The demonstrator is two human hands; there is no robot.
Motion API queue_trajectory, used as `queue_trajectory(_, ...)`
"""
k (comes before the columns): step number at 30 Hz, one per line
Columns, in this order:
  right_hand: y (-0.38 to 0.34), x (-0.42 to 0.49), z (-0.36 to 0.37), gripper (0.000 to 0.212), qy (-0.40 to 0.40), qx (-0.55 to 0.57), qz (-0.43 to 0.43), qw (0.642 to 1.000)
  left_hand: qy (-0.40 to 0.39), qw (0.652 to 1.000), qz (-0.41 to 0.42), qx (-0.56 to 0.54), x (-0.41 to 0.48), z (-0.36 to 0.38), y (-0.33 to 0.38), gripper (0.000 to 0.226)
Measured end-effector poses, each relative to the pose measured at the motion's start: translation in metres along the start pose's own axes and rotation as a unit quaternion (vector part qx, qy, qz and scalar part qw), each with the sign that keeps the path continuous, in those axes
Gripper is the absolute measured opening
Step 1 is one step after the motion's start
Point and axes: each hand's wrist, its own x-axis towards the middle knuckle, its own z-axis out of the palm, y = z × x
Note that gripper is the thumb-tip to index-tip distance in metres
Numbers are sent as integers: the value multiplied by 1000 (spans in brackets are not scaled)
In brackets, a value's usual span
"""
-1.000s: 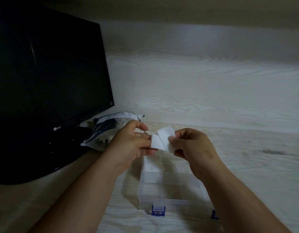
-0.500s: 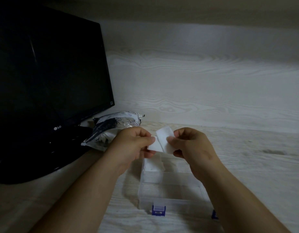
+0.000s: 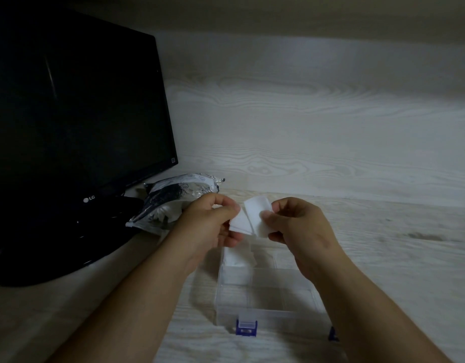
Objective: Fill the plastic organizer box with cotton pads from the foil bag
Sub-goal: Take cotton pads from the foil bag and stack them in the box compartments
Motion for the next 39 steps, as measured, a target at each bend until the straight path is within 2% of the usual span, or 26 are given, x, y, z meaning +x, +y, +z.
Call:
queue_trajectory(3,-1,-1,0,7,2,4,1,1000,8,1000,15,-7,0,0,-1,16)
queue_trajectory(9,-7,0,-6,12,11,2,-24,1000,47,996,52,60,4,-5,-5,15)
queue_trajectory(14,-7,-4,-6,13,-60,-4,-33,998,26,993,74,86,3,-4,-5,18)
queue_trajectory(18,-5,-4,-4,5,-59,-78,-42,994,-1,991,82,101,-1,-1,-2,24)
queue_trajectory(24,-3,-2,-5,23,-62,-134,-31,989,-19,992,82,93,-5,0,0,28)
queue_trajectory(28,-8,-3,-9,25,-55,-61,-20,996,3,998,56,2,-3,4,0,12)
queue_trajectory(30,-11,-3,-11,24,-42,-36,-13,998,9,998,51,-19,-2,5,-2,13)
queue_trajectory(33,-12,-2,-13,23,-58,-32,3,998,8,994,83,67,-2,5,-4,20)
queue_trajectory(39,-12,1,-20,6,-91,-127,16,988,7,982,107,156,0,8,-9,12)
